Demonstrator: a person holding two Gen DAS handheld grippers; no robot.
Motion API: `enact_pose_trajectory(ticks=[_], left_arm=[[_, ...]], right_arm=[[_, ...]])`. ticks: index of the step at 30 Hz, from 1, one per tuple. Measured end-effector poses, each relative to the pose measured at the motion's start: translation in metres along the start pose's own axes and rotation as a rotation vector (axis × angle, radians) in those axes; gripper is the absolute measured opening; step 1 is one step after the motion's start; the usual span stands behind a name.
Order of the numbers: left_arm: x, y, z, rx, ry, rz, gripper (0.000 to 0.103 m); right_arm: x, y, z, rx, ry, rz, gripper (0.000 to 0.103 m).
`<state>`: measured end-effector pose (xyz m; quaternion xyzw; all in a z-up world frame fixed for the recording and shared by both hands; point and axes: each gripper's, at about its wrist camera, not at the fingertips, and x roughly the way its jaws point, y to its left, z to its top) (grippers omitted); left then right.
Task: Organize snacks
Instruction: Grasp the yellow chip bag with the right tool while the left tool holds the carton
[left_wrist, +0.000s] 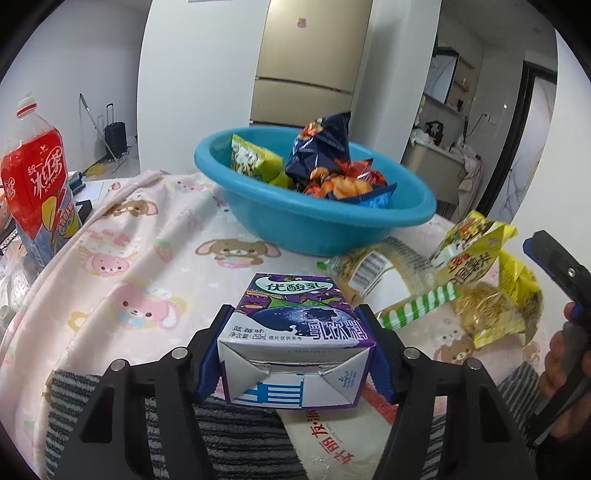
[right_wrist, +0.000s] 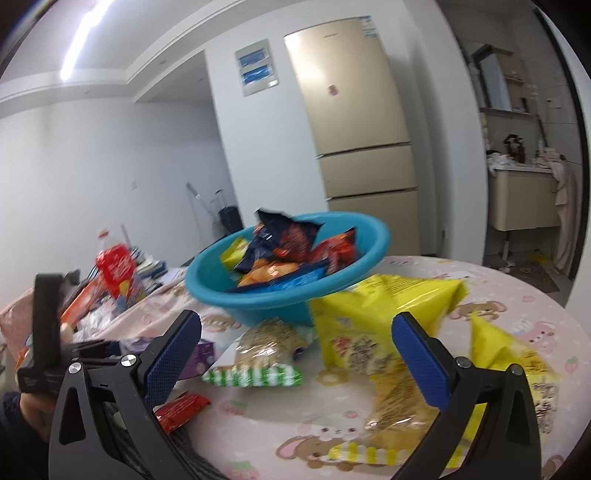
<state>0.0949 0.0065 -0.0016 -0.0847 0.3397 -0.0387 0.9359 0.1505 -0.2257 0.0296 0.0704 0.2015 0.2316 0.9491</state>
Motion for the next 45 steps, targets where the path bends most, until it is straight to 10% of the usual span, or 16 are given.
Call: enact_pose_trajectory(ticks=[9,26,45], left_arm=[[-0.008,-0.002,0.002,0.002,-0.032,-0.014,0.067],[-0.009,-0.002,0.002,-0.006,-0.025,-0.026,0.067],[-0.011,-0.002,0.002,-0.010,-0.022,-0.045,0.067]], right_arm=[[0.007,-0.044,0.003,0.139,0.039,-0.089,0.103],[0.063,-0.054,0.014,-0.011,0.283,-0.194,0.103],[0.105,-0.025,0.018,-0.183,0.354,-0.300,0.103]])
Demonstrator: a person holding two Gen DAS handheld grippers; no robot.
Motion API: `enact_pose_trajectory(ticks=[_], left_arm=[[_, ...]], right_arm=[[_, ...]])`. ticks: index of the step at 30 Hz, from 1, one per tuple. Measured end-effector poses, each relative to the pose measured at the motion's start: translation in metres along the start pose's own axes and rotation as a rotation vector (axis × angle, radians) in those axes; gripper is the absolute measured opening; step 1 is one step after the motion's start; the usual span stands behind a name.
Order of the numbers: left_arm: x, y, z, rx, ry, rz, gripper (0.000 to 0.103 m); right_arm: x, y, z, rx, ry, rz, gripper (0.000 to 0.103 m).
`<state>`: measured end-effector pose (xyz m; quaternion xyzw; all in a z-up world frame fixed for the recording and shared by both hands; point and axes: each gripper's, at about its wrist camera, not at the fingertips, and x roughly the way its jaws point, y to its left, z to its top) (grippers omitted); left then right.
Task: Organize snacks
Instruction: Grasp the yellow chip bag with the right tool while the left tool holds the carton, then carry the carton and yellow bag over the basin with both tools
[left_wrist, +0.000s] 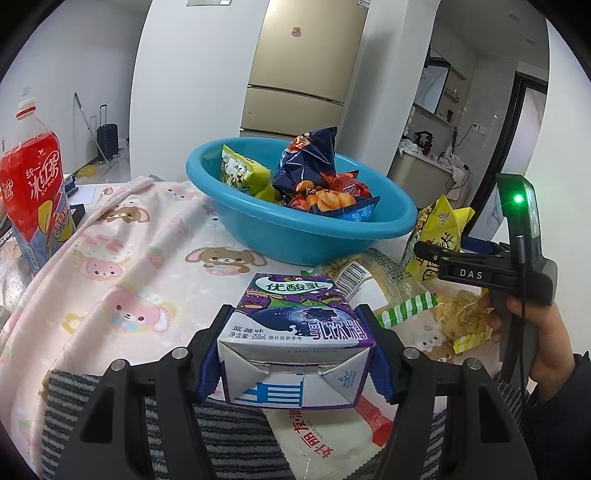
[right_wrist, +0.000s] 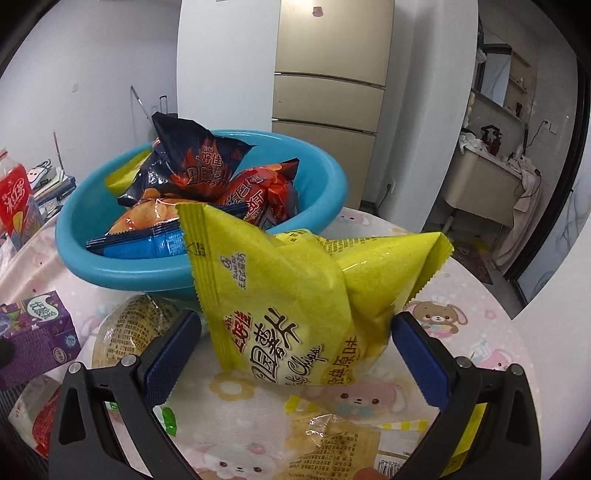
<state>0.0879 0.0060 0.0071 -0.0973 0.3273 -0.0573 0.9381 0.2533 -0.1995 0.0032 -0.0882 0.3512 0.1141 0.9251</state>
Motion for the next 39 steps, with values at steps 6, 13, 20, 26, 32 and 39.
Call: enact_pose_trajectory(ticks=[6,13,20,26,32,39], left_arm=[[0.000,-0.001,-0.001,-0.001,0.003,0.001,0.067],[0.000,0.000,0.000,0.001,0.003,0.000,0.067],[-0.001,-0.001,0.000,0.000,-0.007,-0.006,0.067],[-0.003,0.001,0.001,-0.004,-0.018,-0.006,0.067],[-0.015,0.002,0.005,-0.004,-0.059,-0.001,0.067],[-0.042,0.003,0.031,0.023,-0.108,0.013,0.067]], right_arm=[[0.011,0.010,0.009,-0.031,0.017,-0.071,0.103],[0.017,0.009,0.008,-0.037,0.022,-0.108,0.103],[-0.003,-0.005,-0.001,0.019,-0.015,-0.069,0.082],[-0.033,-0.021,-0.008,0.080,-0.103,-0.016,0.076],[-0.077,-0.024,-0.008,0.097,-0.268,-0.002,0.076],[-0.115,-0.025,0.013,0.130,-0.411,0.070,0.076]])
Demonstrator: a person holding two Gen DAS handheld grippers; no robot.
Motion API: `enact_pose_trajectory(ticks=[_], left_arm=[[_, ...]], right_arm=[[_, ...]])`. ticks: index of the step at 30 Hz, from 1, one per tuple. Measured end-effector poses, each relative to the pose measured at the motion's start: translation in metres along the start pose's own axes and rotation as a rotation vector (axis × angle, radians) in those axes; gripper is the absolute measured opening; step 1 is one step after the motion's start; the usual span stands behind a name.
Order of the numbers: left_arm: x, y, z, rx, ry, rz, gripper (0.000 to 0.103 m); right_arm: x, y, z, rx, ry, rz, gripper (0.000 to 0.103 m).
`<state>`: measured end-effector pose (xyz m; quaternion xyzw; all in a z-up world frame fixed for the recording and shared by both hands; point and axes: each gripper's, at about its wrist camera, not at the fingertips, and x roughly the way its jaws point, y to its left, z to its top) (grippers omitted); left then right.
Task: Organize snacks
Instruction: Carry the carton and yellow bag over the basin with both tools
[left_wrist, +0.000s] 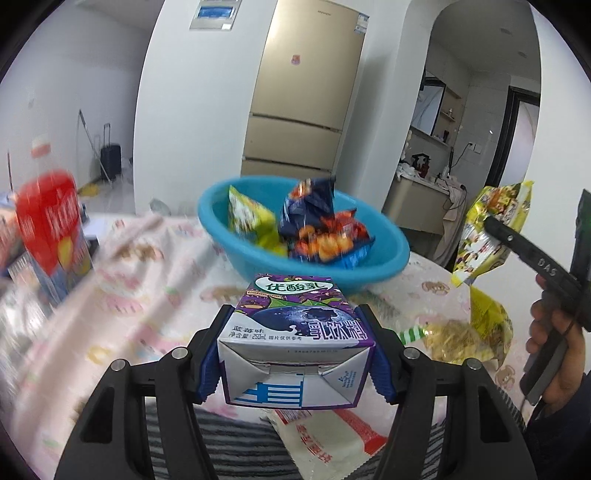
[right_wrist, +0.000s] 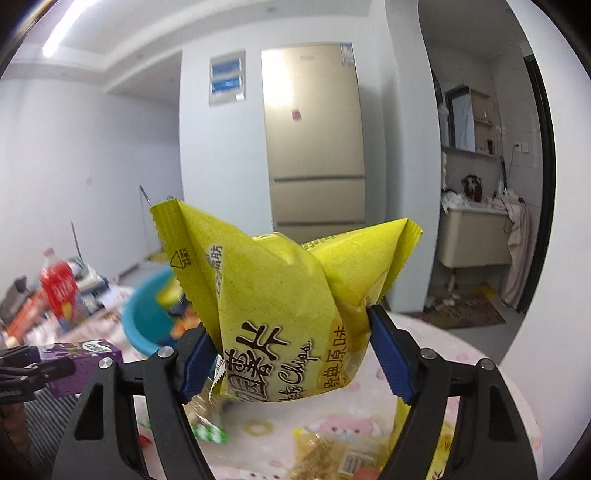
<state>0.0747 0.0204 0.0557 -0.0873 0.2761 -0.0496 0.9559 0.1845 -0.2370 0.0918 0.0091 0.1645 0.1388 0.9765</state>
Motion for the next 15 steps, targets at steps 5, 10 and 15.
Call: enact_pose_trajectory(ticks=[5,10,15], left_arm=[[-0.039,-0.013,0.051,0.072,-0.106,0.009,0.067],[-0.071,-0.028,0.101,0.110,-0.223,-0.023,0.067],[-0.081,-0.040,0.134,0.109,-0.305,-0.070,0.067]], right_arm=[[-0.016,0.018,0.038,-0.040,-0.097,0.056,0.076],[-0.035,0.039,0.074,-0.083,-0.196,0.094,0.076],[-0.039,0.053,0.102,-0.089,-0.277,0.098,0.076]])
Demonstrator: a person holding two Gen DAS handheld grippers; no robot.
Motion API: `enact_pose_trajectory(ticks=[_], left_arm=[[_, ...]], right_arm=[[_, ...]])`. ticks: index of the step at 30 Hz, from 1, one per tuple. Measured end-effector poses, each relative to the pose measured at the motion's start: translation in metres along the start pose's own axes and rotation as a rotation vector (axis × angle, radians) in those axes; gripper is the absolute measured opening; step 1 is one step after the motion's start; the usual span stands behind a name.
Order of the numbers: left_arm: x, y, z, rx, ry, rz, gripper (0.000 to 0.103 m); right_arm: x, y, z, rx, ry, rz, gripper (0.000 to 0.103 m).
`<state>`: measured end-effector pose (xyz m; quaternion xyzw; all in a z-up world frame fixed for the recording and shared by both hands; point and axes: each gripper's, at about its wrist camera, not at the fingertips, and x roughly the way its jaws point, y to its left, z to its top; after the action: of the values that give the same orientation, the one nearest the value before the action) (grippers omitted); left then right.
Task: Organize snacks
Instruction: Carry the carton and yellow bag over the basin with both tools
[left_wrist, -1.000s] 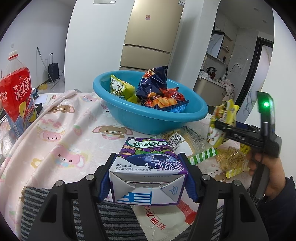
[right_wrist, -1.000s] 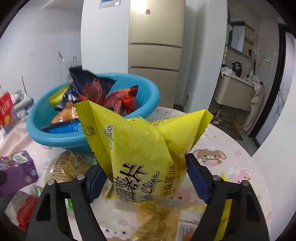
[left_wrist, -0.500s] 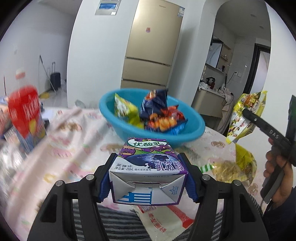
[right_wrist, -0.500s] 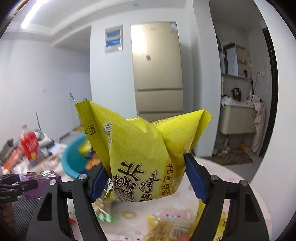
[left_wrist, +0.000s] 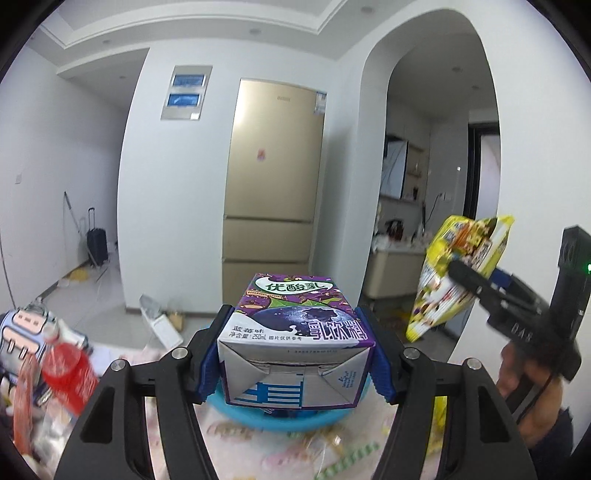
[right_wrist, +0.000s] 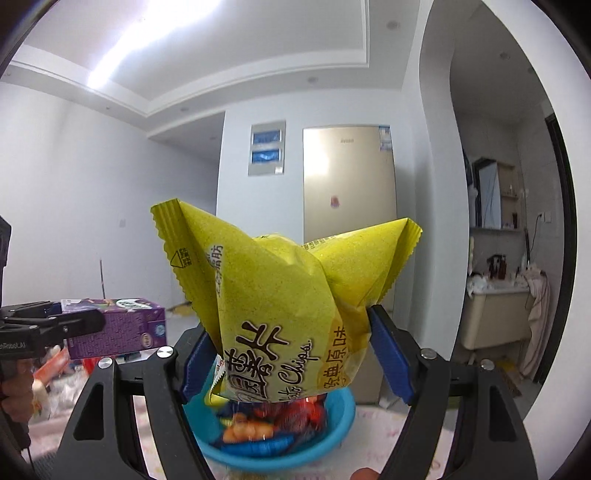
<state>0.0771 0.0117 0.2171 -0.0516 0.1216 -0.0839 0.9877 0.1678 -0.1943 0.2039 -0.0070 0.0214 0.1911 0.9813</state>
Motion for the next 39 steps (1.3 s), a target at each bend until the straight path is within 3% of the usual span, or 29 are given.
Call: enact_pose_trajectory(ticks=[6,12,19,27,39], left_arm=[[0.021,0.014,0.022,-0.058,-0.055,-0.031,0.067],[0.053,0.034,0.018,-0.069,-0.035,0.002,0.067],[0.084,0.057,-0.005,-0.112,0.037,0.022,0.067],[0.113,0.048,-0.017,-0.071,0.083,0.072,0.067],[0.165,0.059,-0.046,-0.073,0.224,0.095,0.067]], right_arm=[[0.018,-0.003,0.018,0.070,-0.057,0.036,0.077],[0.043,0.002,0.009,0.081,-0.047,0.063,0.077],[0.072,0.008,-0.027,0.055,0.047,0.073,0.078],[0.091,-0.009,-0.046,0.083,0.125,0.043,0.077],[0.120,-0.011,-0.073,0.090,0.255,0.037,0.076]])
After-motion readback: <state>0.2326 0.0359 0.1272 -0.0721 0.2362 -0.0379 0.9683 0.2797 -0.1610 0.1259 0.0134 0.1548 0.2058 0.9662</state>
